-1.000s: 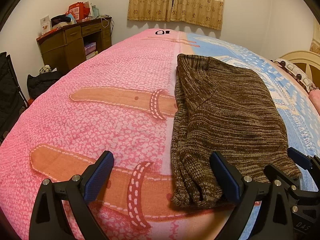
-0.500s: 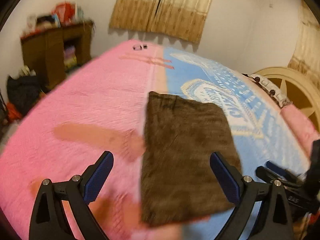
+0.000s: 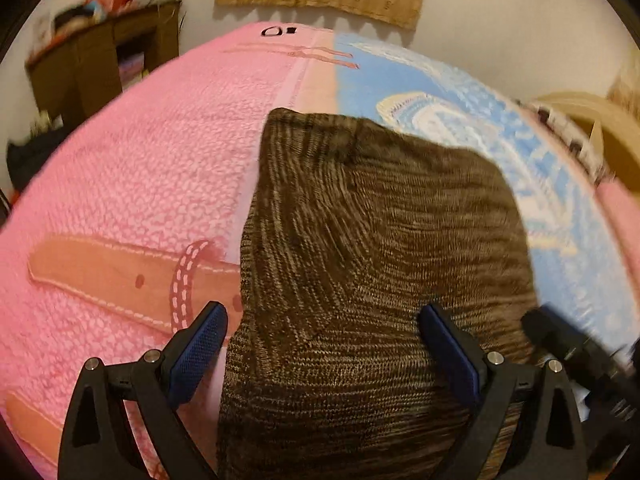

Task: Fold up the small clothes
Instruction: 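Move the left gripper over the folded sweater toward its end, then grasp the sweater end with the left gripper while the right gripper grasps beside it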

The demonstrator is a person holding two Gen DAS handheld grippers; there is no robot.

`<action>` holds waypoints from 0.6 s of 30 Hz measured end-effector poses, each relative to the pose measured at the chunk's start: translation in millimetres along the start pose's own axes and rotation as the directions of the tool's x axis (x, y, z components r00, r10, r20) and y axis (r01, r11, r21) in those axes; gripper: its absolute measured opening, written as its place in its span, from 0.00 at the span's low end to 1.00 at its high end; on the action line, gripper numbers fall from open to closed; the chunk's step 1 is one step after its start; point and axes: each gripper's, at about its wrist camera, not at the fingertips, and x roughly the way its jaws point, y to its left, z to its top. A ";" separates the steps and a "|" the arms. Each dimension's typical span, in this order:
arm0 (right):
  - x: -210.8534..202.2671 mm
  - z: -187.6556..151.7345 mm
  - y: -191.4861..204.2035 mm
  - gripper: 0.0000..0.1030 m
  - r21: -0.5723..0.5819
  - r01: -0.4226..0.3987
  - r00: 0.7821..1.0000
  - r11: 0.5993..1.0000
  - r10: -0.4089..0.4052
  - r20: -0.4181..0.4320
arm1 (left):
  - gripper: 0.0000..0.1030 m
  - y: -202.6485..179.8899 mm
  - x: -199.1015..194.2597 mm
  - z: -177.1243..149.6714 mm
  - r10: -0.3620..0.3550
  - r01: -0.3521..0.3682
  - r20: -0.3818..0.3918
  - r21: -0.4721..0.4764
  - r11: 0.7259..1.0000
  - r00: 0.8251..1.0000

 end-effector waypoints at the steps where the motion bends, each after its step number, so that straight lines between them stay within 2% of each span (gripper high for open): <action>1: 1.0 0.2 -0.8 0.79 -0.004 0.000 1.000 1.000 0.000 -0.001 | 0.94 -1.7 0.1 -2.3 0.009 -0.009 0.012 0.004 1.000 1.000; 9: 1.1 -1.2 0.1 0.78 -0.012 -0.018 1.000 1.000 0.018 0.007 | 0.94 5.2 -0.6 -6.3 0.000 0.000 0.030 -0.008 1.000 1.000; 12: 12.2 4.7 6.6 0.80 -0.017 -0.044 0.999 0.999 0.044 -0.020 | 0.94 4.2 2.2 -3.5 -0.010 0.010 0.028 -0.016 1.000 1.000; 14: 21.7 8.2 16.2 0.80 -0.057 -0.017 0.999 0.998 0.015 -0.047 | 0.94 4.3 4.7 -0.6 -0.011 0.012 0.025 -0.017 1.000 1.000; 15: 23.8 8.5 20.5 0.78 -0.077 -0.003 0.999 0.997 -0.001 -0.053 | 0.94 3.8 4.5 -0.5 -0.007 0.007 0.020 -0.012 1.000 1.000; 16: 24.4 8.5 24.3 0.67 -0.095 -0.011 0.998 0.995 0.006 -0.057 | 0.94 2.8 4.3 -0.4 -0.002 0.002 0.021 -0.007 1.000 1.000; 18: 23.4 6.9 24.2 0.59 -0.097 -0.023 0.998 0.995 0.017 -0.059 | 0.90 4.0 3.1 0.0 -0.015 0.015 0.018 -0.011 1.000 1.000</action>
